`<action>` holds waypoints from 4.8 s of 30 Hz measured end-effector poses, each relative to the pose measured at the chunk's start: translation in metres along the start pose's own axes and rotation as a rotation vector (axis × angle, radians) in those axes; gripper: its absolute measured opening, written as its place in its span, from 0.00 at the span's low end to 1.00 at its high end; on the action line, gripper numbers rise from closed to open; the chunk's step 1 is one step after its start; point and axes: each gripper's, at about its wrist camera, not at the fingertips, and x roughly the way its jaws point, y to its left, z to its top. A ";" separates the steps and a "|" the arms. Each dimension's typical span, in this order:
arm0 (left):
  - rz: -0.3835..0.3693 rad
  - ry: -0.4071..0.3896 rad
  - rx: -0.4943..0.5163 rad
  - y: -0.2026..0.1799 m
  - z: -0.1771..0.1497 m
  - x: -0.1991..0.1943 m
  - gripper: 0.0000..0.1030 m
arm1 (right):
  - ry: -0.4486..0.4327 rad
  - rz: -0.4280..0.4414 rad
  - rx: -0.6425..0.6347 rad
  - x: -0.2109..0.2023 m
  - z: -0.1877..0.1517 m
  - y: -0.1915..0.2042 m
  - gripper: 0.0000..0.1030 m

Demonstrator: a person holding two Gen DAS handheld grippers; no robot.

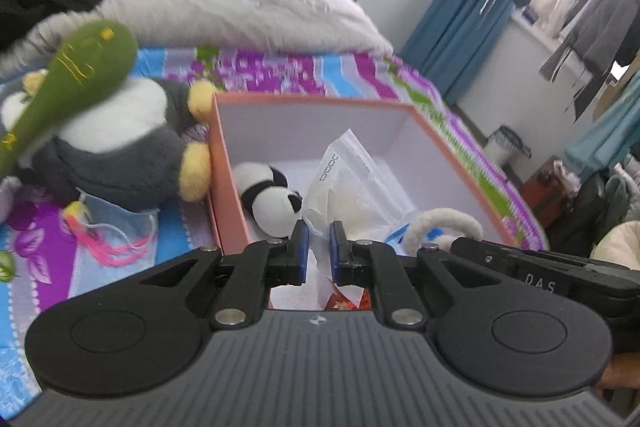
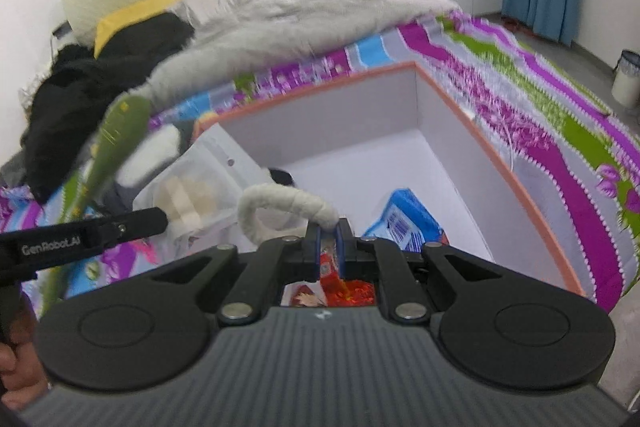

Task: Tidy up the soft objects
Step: 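Open both grippers to drop the plastic bag and fuzzy ring into the box, then withdraw both tools up from the box, then move both tools toward the blue face mask and feathered bird toy, then grasp the yellow feathered bird toy with the left gripper while the right gripper grasps the blue face mask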

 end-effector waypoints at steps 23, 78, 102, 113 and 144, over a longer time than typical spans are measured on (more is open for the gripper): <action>0.057 0.000 0.063 -0.008 0.005 -0.011 0.39 | 0.004 0.032 0.002 -0.002 0.000 0.002 0.41; 0.331 -0.364 -0.095 0.043 -0.171 -0.369 0.45 | -0.059 0.336 -0.328 -0.198 -0.141 0.155 0.41; 0.246 -0.225 -0.201 0.091 -0.147 -0.278 0.46 | 0.011 0.288 -0.300 -0.121 -0.117 0.173 0.41; 0.197 -0.109 -0.249 0.155 -0.111 -0.187 0.46 | 0.072 0.258 -0.263 -0.040 -0.092 0.189 0.42; 0.146 -0.004 -0.216 0.253 -0.025 0.038 0.45 | 0.198 0.163 -0.313 0.164 -0.084 0.217 0.61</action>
